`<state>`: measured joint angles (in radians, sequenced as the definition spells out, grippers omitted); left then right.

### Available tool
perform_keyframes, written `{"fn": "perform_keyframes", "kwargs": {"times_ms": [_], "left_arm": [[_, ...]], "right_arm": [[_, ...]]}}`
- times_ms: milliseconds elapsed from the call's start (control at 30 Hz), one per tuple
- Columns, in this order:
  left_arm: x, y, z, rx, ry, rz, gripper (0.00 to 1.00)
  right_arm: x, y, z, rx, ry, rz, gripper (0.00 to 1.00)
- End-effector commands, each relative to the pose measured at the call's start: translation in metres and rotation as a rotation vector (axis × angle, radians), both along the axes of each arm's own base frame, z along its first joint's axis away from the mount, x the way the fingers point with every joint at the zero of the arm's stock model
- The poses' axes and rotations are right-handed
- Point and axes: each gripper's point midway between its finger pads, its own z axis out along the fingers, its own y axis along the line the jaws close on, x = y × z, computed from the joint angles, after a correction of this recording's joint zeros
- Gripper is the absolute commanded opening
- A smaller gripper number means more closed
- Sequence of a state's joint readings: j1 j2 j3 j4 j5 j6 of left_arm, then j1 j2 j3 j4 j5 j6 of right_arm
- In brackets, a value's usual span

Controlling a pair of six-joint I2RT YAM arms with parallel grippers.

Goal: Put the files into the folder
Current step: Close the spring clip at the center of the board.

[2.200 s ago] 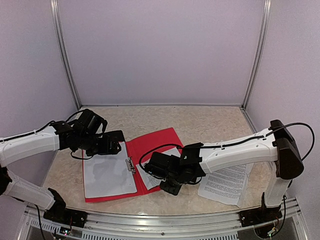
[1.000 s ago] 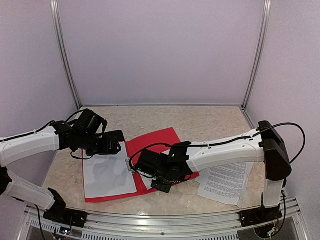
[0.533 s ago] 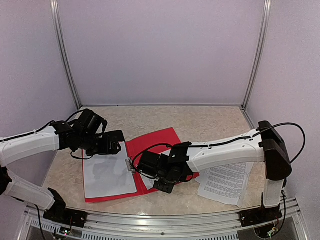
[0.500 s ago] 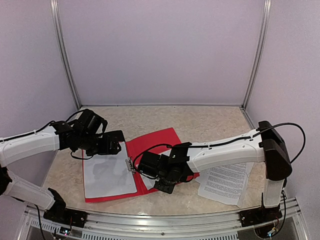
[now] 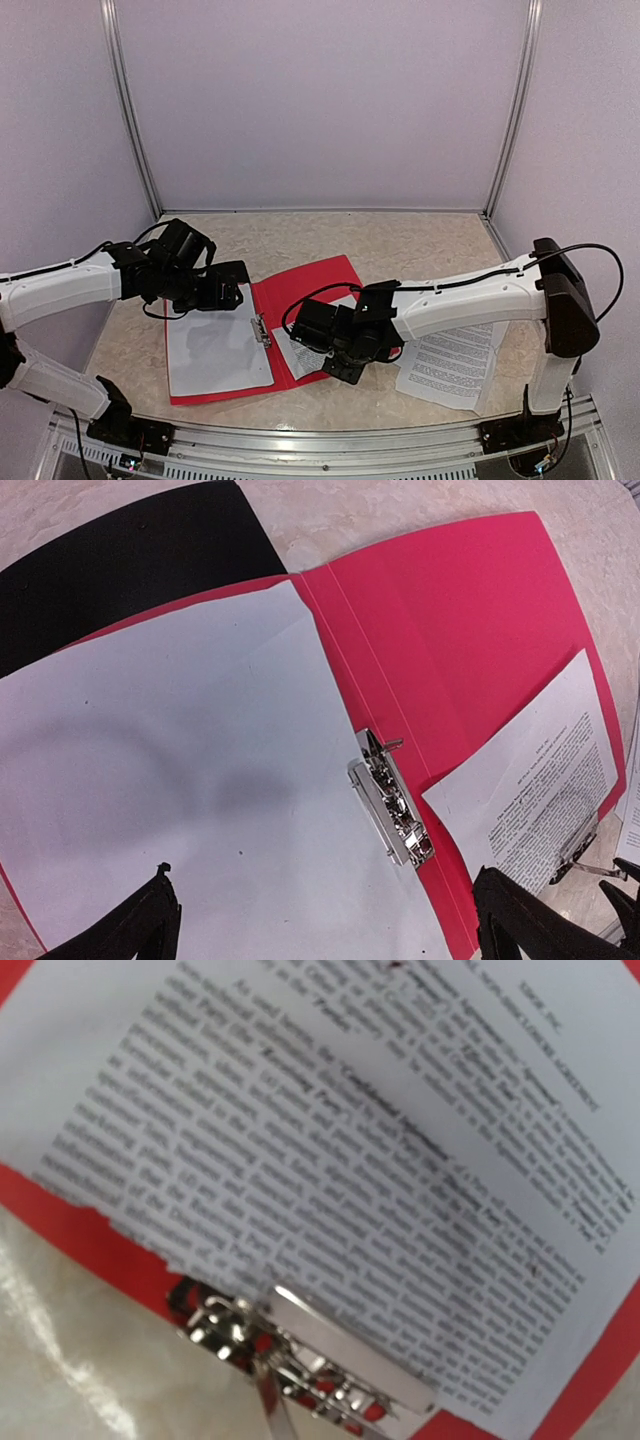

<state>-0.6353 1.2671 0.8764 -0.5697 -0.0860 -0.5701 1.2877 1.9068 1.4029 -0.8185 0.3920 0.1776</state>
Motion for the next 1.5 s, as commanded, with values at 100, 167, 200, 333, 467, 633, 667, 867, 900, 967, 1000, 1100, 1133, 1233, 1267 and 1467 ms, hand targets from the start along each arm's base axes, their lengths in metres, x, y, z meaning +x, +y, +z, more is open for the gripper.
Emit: {"fn": "perform_keyframes", "kwargs": {"times_ms": [100, 167, 200, 333, 467, 633, 667, 867, 900, 967, 1000, 1100, 1133, 1233, 1267, 1467], "left_arm": [[0.003, -0.005, 0.005, 0.003, -0.007, -0.023, 0.99], [0.003, -0.007, 0.005, 0.006, -0.008, -0.030, 0.99], [0.003, -0.008, 0.005, 0.006, -0.009, -0.038, 0.99], [0.000, -0.015, 0.004, 0.007, -0.022, -0.073, 0.99], [-0.003, -0.021, 0.010, 0.003, -0.052, -0.099, 0.99], [-0.005, -0.028, 0.014, -0.001, -0.075, -0.122, 0.99], [-0.005, -0.030, 0.015, -0.003, -0.077, -0.126, 0.99], [-0.008, -0.051, 0.009, 0.001, -0.094, -0.201, 0.99], [-0.009, -0.055, 0.009, -0.007, -0.098, -0.220, 0.99], [-0.012, -0.063, 0.004, -0.020, -0.100, -0.259, 0.99], [-0.014, -0.066, 0.003, -0.026, -0.098, -0.274, 0.99], [-0.016, -0.073, 0.002, -0.032, -0.099, -0.293, 0.99], [-0.015, -0.073, 0.002, -0.032, -0.097, -0.293, 0.99], [-0.015, -0.076, -0.001, -0.027, -0.084, -0.292, 0.99], [-0.015, -0.077, -0.003, -0.024, -0.076, -0.291, 0.99], [-0.015, -0.083, -0.012, -0.002, -0.052, -0.303, 0.99]], "right_arm": [[0.004, -0.017, 0.010, 0.016, -0.022, -0.055, 0.25], [0.005, -0.021, 0.011, 0.019, -0.026, -0.066, 0.25], [0.005, -0.023, 0.010, 0.019, -0.026, -0.071, 0.25], [0.005, -0.028, 0.012, 0.045, -0.019, -0.090, 0.26], [0.004, -0.028, 0.016, 0.108, 0.003, -0.104, 0.31], [0.002, -0.021, 0.025, 0.206, 0.024, -0.118, 0.36], [0.001, -0.020, 0.027, 0.223, 0.029, -0.120, 0.37], [-0.001, -0.008, 0.043, 0.350, 0.053, -0.145, 0.43], [0.000, -0.008, 0.047, 0.370, 0.052, -0.164, 0.43], [0.004, -0.011, 0.049, 0.389, 0.055, -0.208, 0.40], [0.007, -0.015, 0.048, 0.388, 0.053, -0.238, 0.38], [0.014, -0.025, 0.042, 0.385, 0.060, -0.314, 0.34], [0.016, -0.027, 0.040, 0.384, 0.065, -0.333, 0.33], [0.017, -0.028, 0.036, 0.399, 0.084, -0.372, 0.31], [0.017, -0.027, 0.034, 0.405, 0.096, -0.379, 0.30], [0.018, -0.029, 0.028, 0.422, 0.124, -0.416, 0.30]]}}
